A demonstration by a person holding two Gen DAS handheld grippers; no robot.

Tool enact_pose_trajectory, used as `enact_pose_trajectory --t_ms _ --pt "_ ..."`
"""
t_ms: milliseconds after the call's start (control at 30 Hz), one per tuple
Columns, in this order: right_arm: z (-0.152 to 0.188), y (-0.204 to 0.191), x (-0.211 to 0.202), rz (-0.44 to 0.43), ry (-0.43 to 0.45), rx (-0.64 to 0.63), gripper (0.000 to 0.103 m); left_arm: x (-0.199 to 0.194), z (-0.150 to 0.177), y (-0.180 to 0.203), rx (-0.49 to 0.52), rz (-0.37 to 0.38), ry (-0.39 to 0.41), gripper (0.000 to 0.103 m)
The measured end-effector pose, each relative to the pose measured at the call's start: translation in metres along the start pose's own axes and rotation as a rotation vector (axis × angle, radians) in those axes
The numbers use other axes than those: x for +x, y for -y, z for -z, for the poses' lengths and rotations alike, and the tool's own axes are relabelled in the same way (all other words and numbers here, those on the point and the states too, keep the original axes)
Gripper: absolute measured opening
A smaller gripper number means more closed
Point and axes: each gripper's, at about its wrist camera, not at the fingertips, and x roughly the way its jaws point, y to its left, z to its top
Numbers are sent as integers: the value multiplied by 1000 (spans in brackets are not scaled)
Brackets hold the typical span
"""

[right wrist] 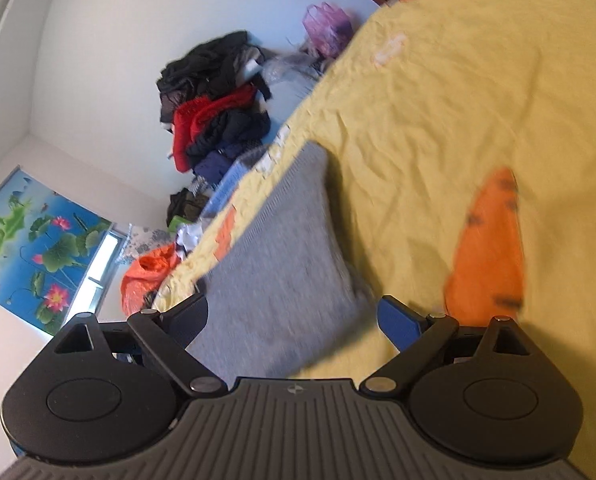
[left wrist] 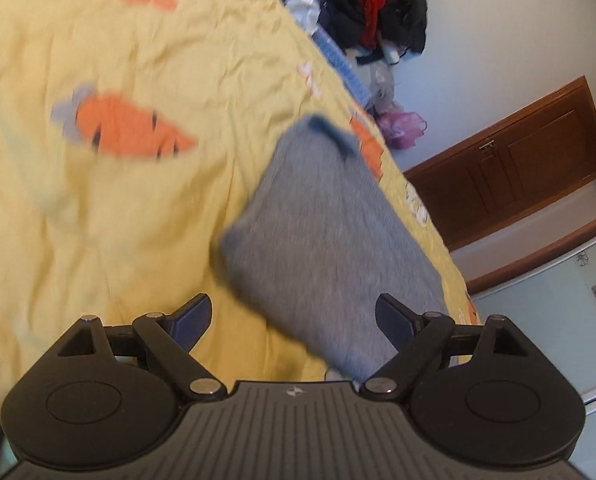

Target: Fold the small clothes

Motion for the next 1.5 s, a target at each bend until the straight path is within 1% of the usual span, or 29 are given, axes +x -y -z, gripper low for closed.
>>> enact_pose_trajectory --t_ms 67,100,133,233,300,333,367,400,433,467,500,533,567,600,667,733,800,933,1033,1133,1267,1300,1333,1400,1433,1467,1500 --pt "9 3 7 27 -31 3 92 4 6 1 11 14 44 93" --pt "14 0 10 35 -29 -14 93 7 7 3 13 7 57 93" --pt "17 -4 14 38 -15 -37 93 11 6 5 4 5 74 93" --pt "20 -14 30 43 9 -42 92 22 -1 8 -28 -3 139 93" --pt "20 -20 45 48 29 -42 89 27 -5 6 -67 -4 191 92" --pt "19 -22 53 55 39 -43 87 28 -6 3 -99 9 214 92" --pt "19 -25 61 58 47 -51 82 30 -6 0 -131 26 235 85" --pt "19 -28 69 61 50 -49 78 31 -6 -3 -159 25 254 77" --pt "19 -27 74 63 55 -46 63 33 -5 -6 -183 11 254 50" --pt "19 -24 81 65 43 -29 41 38 -6 -11 -210 -3 238 24" --pt "19 -19 88 68 27 -3 29 43 -7 -17 -240 -8 207 13" --pt "20 -14 93 77 17 26 17 47 -8 -22 -262 12 189 11" --pt "20 -9 97 78 13 54 16 48 -9 -24 -262 20 183 10" --pt "22 -7 97 55 23 63 16 47 -12 -22 -242 7 173 10" --pt "23 -8 94 45 22 65 16 40 -15 -10 -165 -34 173 9" --pt "22 -13 87 23 29 52 16 30 -15 5 -84 -49 189 8" --pt "18 -22 77 0 39 25 16 17 -14 16 -29 -24 202 8" --pt "13 -36 51 -62 40 0 16 -16 -7 22 -14 44 212 7" --pt "19 -41 28 -105 26 0 16 -44 5 11 -35 99 191 7" --pt "37 -38 -1 -140 -10 9 16 -72 27 -8 -37 113 129 7" --pt "75 -25 -43 -147 -89 41 16 -111 59 -33 48 21 80 7" --pt "85 -21 -53 -139 -107 50 16 -122 65 -42 51 6 66 8" --pt "94 -17 -62 -122 -124 52 16 -130 68 -51 33 -3 51 8" --pt "108 -8 -73 -71 -171 48 22 -144 63 -69 -37 -36 43 15" --pt "110 -2 -77 -56 -192 73 27 -152 57 -74 -73 -61 51 31" --pt "112 2 -80 -37 -193 97 40 -161 49 -75 -90 -79 90 51" --pt "108 5 -87 -10 -174 104 47 -172 42 -69 -61 -91 161 62"
